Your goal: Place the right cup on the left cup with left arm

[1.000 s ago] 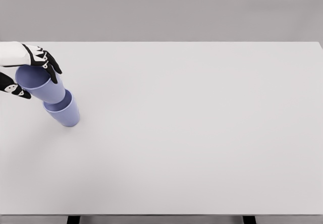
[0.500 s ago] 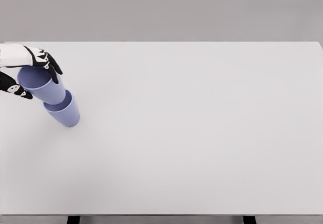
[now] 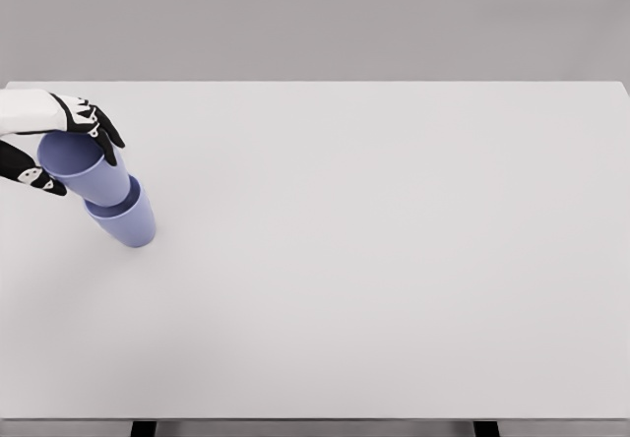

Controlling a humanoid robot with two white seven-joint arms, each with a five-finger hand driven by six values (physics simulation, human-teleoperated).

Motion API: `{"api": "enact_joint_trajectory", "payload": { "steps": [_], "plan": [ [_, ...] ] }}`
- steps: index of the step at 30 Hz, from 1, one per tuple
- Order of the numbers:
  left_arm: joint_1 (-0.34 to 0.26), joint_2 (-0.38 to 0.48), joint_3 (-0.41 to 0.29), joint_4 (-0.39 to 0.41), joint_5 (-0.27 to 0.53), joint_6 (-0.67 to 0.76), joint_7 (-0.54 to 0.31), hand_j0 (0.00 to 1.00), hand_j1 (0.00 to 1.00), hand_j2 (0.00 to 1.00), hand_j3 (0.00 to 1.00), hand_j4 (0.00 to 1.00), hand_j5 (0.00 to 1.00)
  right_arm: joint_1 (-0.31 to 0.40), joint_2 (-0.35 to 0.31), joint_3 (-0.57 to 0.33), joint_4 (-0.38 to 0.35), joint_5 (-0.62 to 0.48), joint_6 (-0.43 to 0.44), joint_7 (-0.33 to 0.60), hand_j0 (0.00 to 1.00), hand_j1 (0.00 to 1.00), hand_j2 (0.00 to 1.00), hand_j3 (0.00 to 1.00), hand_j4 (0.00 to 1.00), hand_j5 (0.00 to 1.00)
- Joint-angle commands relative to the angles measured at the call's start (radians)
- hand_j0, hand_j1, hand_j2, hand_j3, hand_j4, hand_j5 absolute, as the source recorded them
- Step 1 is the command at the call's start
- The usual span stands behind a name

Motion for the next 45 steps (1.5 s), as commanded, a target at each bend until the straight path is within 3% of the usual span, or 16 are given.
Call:
{"api": "enact_joint_trajectory", "payload": {
  "steps": [1,13,30,45],
  "plan": [
    [0.000,0.001,0.002,0.000,0.006,0.003,0.000,0.56,0.56,0.56,0.56,0.56,0.56,0.000,0.000,0.000,0.000,0.001,0.000,0.000,1.00,1.00,1.00,1.00,1.00,1.00],
    [0.003,0.001,0.004,0.001,0.002,0.003,0.000,0.59,0.59,0.59,0.59,0.59,0.59,0.000,0.000,0.000,0.000,0.001,0.000,0.000,1.00,1.00,1.00,1.00,1.00,1.00],
    [0.005,0.002,0.008,-0.005,-0.002,0.003,0.000,0.83,0.83,0.83,0.83,0.83,0.83,0.000,0.000,0.000,0.000,0.001,0.000,0.000,1.00,1.00,1.00,1.00,1.00,1.00],
    [0.008,0.005,0.018,-0.007,-0.002,0.003,0.000,0.89,0.89,0.89,0.89,0.89,0.89,0.000,0.000,0.000,0.000,0.001,0.000,0.000,1.00,1.00,1.00,1.00,1.00,1.00]
  ]
}}
